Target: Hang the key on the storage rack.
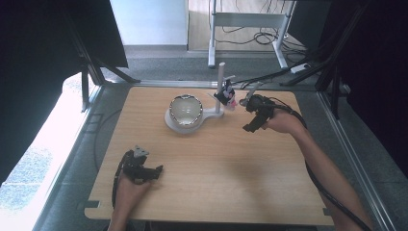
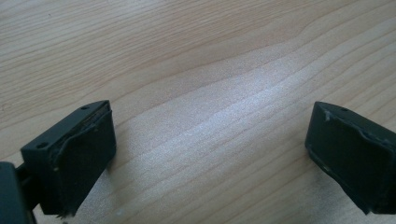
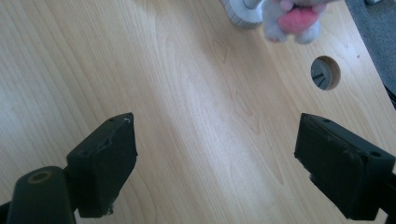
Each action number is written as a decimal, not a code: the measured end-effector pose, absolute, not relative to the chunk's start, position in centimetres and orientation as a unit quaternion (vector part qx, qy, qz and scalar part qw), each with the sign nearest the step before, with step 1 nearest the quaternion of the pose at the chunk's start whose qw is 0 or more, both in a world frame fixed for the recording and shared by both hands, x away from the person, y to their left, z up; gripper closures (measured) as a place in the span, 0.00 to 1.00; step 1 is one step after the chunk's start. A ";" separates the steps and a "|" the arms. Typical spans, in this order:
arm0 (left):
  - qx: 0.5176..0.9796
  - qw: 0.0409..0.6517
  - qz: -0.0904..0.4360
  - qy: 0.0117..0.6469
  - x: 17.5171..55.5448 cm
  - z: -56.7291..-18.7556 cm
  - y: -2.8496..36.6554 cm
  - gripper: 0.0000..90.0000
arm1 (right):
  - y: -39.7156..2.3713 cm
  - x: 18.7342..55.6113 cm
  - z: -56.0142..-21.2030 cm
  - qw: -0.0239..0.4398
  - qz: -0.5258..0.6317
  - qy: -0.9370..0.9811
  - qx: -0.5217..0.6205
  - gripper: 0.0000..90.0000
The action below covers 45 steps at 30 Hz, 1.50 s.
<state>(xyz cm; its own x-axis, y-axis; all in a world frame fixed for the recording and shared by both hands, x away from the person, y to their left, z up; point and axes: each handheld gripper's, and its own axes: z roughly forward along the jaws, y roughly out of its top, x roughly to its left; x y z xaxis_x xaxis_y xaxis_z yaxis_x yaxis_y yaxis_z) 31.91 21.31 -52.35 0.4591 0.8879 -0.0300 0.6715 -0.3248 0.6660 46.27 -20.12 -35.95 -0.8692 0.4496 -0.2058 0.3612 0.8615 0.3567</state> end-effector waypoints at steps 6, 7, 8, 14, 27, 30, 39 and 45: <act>0.795 0.312 0.174 0.490 31.9 -52.4 21.3 0.02 | -21.2 44.9 -36.3 0.137 0.152 0.956 0.209 0.15; 0.794 0.312 0.173 0.492 31.9 -52.3 21.3 0.02 | -21.4 44.7 -36.4 0.135 0.150 0.957 0.209 0.15; 0.795 0.312 0.173 0.490 31.9 -52.3 21.3 0.02 | -21.6 44.5 -36.5 0.133 0.149 0.957 0.209 0.15; 0.794 0.312 0.173 0.491 31.9 -52.4 21.3 0.02 | -22.7 43.1 -37.1 0.125 0.131 0.962 0.205 0.15; 0.796 0.311 0.173 0.489 31.9 -52.3 21.3 0.02 | -24.6 39.9 -39.0 0.105 0.099 0.969 0.201 0.13; 0.795 0.312 0.173 0.491 31.9 -52.3 21.3 0.02 | -24.8 39.0 -39.9 0.101 0.099 0.969 0.201 0.12; 0.795 0.311 0.173 0.491 31.9 -52.3 21.3 0.02 | -25.6 36.7 -43.5 0.087 0.125 0.964 0.220 0.12; 0.796 0.311 0.173 0.490 31.9 -52.3 21.3 0.02 | -26.3 35.6 -45.5 0.091 0.172 0.950 0.243 0.12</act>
<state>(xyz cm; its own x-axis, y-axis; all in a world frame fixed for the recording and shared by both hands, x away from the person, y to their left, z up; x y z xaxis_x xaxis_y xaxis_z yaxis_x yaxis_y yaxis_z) 31.90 21.31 -52.34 0.4596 0.8876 -0.0302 0.6728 -0.3257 0.6643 35.55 -26.26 -45.47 -0.8653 0.4933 -0.0891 0.4306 0.8225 0.3715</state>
